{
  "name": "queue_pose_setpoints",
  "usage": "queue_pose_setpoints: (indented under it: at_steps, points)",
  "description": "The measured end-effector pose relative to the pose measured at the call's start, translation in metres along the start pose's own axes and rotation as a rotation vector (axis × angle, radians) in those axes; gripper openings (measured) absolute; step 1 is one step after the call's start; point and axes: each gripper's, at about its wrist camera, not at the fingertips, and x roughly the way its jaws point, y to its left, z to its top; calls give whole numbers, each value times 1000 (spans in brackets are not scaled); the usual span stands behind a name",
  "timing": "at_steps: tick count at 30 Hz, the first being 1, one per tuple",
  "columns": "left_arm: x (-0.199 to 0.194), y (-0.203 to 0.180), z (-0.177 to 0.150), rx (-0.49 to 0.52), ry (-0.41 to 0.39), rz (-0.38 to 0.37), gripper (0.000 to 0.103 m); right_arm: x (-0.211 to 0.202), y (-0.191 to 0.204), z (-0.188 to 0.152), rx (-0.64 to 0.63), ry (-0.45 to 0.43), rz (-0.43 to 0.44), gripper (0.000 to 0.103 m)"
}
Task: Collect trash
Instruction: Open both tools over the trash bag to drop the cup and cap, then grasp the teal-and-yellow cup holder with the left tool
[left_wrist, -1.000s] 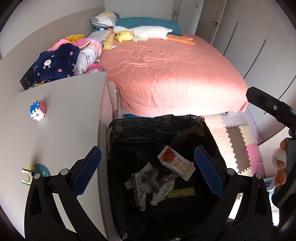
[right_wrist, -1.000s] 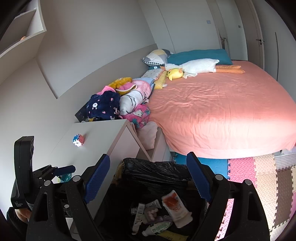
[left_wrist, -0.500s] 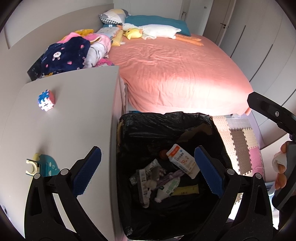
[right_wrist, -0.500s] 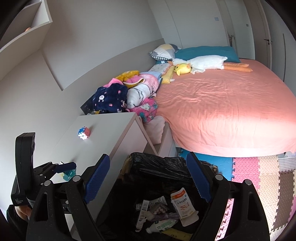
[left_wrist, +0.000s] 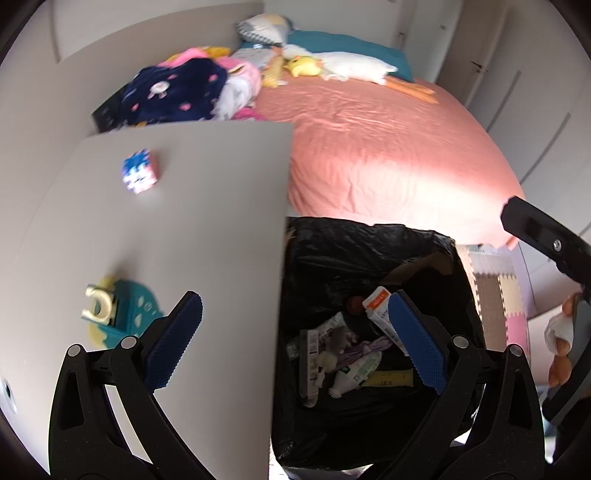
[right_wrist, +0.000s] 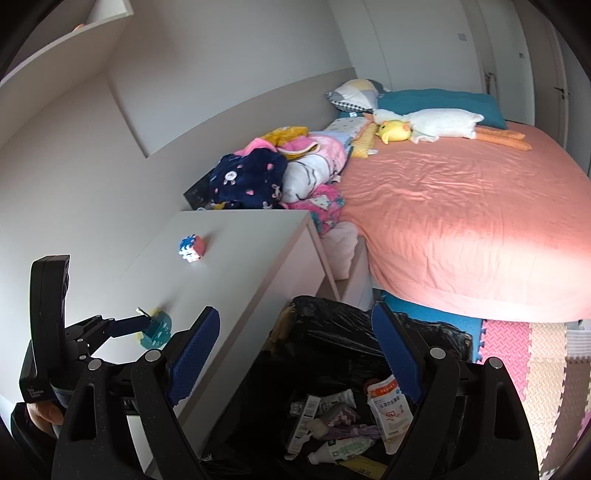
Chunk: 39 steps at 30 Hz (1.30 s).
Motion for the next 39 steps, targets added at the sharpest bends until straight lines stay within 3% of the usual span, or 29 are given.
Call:
queue_pose_setpoints:
  at_steps: [12, 25, 32, 39]
  points:
    - [-1, 52, -2, -200, 20, 100, 97, 26, 19, 5, -44, 32, 60, 85]
    - [6, 105, -4, -517, 40, 221, 97, 59, 36, 18, -103, 17, 130, 85]
    - [13, 127, 1, -639, 44, 283, 97, 80, 44, 25, -112, 35, 157, 85]
    - [21, 153, -4, -834, 68, 250, 85, 96, 52, 34, -120, 31, 166, 85]
